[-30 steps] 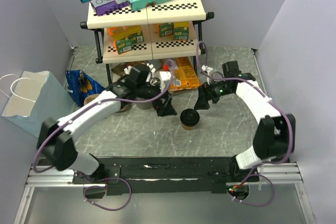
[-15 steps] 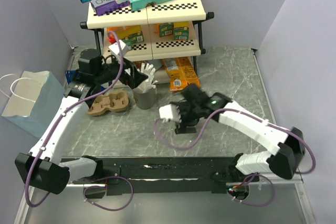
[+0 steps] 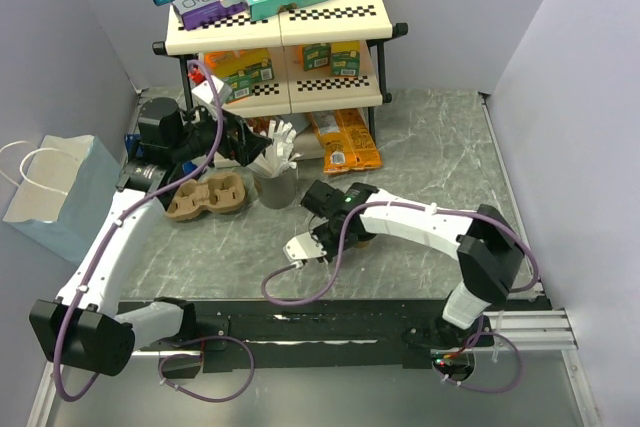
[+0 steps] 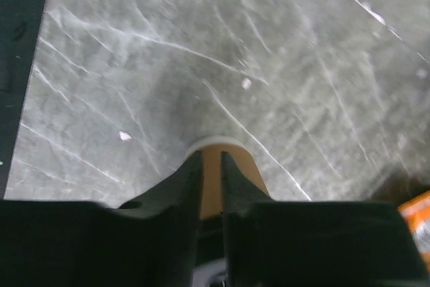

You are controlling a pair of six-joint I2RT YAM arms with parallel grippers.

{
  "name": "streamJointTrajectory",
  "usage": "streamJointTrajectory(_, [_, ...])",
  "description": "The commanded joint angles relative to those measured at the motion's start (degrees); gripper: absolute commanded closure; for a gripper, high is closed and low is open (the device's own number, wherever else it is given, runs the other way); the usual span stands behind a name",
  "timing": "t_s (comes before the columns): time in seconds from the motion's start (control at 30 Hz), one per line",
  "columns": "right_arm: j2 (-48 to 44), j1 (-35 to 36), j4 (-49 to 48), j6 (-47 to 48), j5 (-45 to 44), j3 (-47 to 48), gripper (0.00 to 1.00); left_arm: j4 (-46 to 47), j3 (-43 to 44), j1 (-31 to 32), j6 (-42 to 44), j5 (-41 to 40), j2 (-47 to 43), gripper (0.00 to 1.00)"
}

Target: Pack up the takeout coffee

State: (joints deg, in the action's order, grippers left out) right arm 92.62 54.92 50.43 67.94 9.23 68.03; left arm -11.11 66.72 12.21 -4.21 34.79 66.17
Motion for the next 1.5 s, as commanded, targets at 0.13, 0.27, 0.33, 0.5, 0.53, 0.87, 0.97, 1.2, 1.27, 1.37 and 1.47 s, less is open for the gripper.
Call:
streamJointTrajectory(0.13, [5.8, 1.5, 1.5, 3.6, -2.8, -0.3, 0.86, 3.6, 0.6, -1.3, -1.5, 0.9, -0.1, 0.01])
streamJointTrajectory(0.27, [7.5, 1.7, -1.8, 1.7, -6.3, -2.0, 0.86, 4.2, 1.1, -1.8, -2.5, 1.7, 0.4, 0.01])
streamJointTrajectory(0.33, [7.8, 1.7, -2.8, 1.1, -7.6, -2.7, 0.87, 4.4, 1.3, -2.0, -3.2, 2.3, 0.4, 0.01])
streamJointTrajectory(0.5, [8.5, 1.5, -8.3, 0.6, -12.4, -6.3, 1.0, 6.5, 1.0, -3.0, -5.4, 3.4, 0.9, 0.01])
streamJointTrajectory(0.53, [8.5, 1.4, -8.8, 0.4, -12.6, -6.6, 1.0, 6.5, 1.0, -3.2, -5.6, 4.1, 1.0, 0.0])
streamJointTrajectory(0.87, [11.4, -1.3, -13.0, 0.5, -19.0, -9.2, 1.0, 8.4, 1.2, -3.5, -8.4, 6.3, 2.2, 0.01])
streamJointTrajectory(0.97, [11.7, -4.2, -15.0, 1.9, -20.2, -10.4, 1.0, 8.6, 1.0, -3.5, -8.8, 6.7, 2.2, 0.01])
streamJointTrajectory(1.2, [12.7, -11.3, -15.5, 4.5, -20.6, -9.1, 1.0, 9.3, 0.3, -3.8, -9.7, 7.2, 2.3, 0.01])
streamJointTrajectory(1.27, [12.8, -13.2, -15.6, 5.1, -20.2, -9.0, 1.0, 9.4, 0.3, -3.8, -9.8, 7.4, 2.6, 0.01])
streamJointTrajectory(1.37, [13.1, -15.1, -14.7, 4.9, -20.7, -8.4, 1.0, 9.4, 0.5, -3.9, -9.7, 7.4, 2.9, 0.01])
streamJointTrajectory(1.47, [12.8, -16.7, -14.3, 5.4, -21.3, -9.4, 1.0, 9.5, 0.8, -3.9, -9.7, 7.6, 3.1, 0.01])
